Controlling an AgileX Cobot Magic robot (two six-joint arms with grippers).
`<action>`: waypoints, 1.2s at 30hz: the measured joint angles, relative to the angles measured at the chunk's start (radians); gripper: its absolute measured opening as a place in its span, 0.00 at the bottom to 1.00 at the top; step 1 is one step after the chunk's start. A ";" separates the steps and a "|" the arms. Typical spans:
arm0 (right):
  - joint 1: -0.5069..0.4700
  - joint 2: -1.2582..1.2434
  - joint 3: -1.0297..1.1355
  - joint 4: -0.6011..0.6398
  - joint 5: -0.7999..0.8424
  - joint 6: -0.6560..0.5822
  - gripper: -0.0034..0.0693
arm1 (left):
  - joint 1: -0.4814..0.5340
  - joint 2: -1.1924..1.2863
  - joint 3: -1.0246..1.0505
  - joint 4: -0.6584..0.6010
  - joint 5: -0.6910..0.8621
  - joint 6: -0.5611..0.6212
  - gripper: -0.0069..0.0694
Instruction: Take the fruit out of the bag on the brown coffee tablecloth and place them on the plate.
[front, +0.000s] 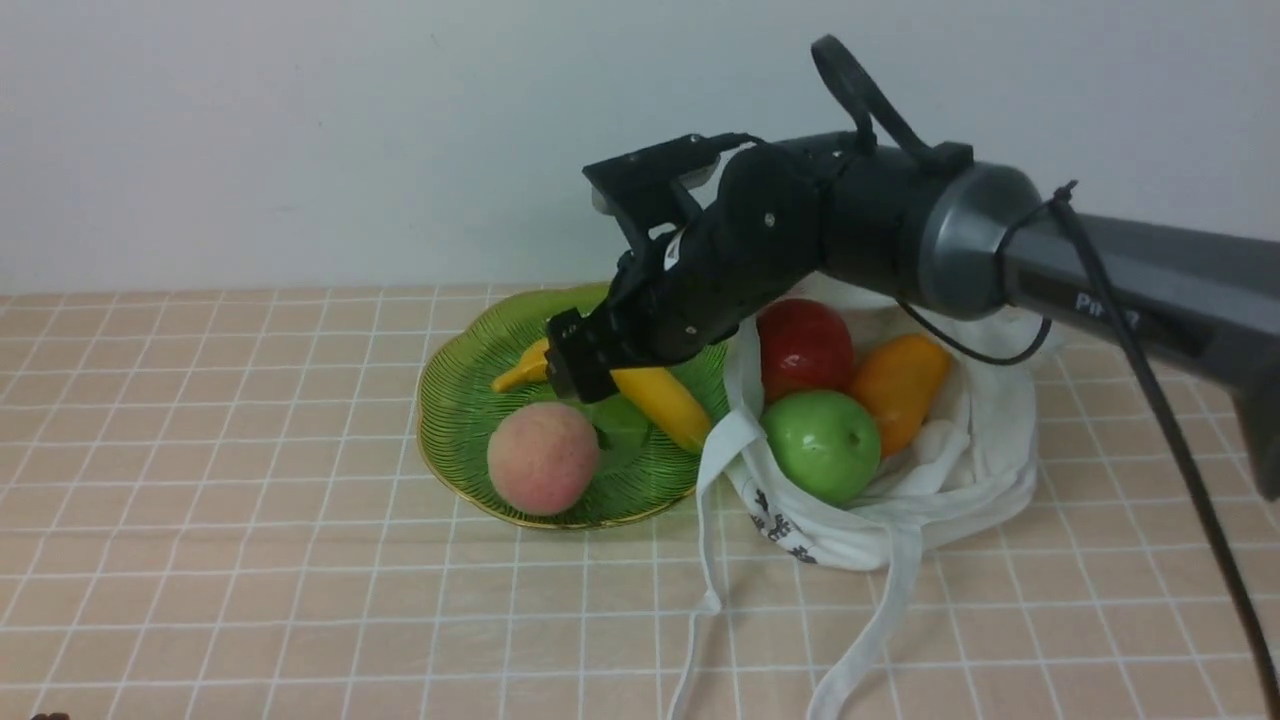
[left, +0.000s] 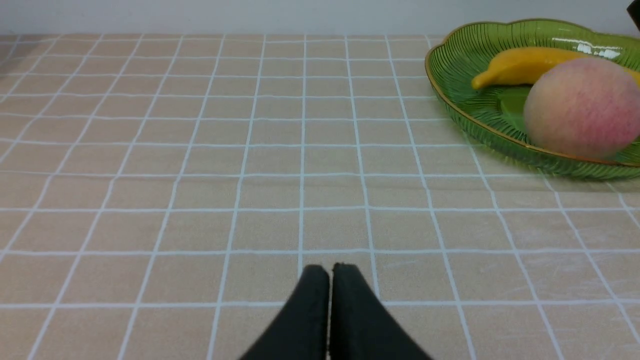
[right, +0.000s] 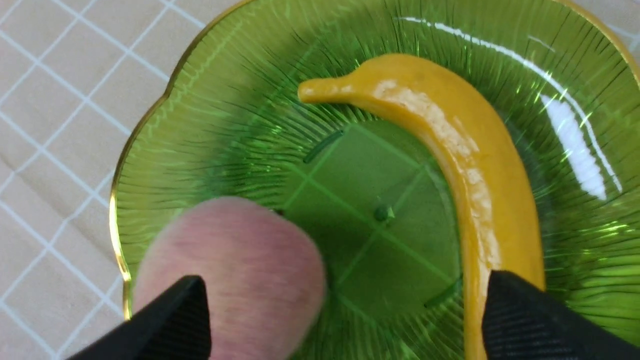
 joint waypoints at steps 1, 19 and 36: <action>0.000 0.001 -0.032 -0.027 0.060 0.000 1.00 | 0.000 0.000 0.000 0.000 0.000 0.000 0.08; -0.059 -0.243 -0.411 -0.341 0.501 0.113 0.06 | 0.000 0.000 0.000 0.000 0.000 0.000 0.08; -0.079 -1.187 0.684 -0.340 0.342 0.291 0.03 | 0.000 0.000 0.000 0.000 0.000 0.000 0.08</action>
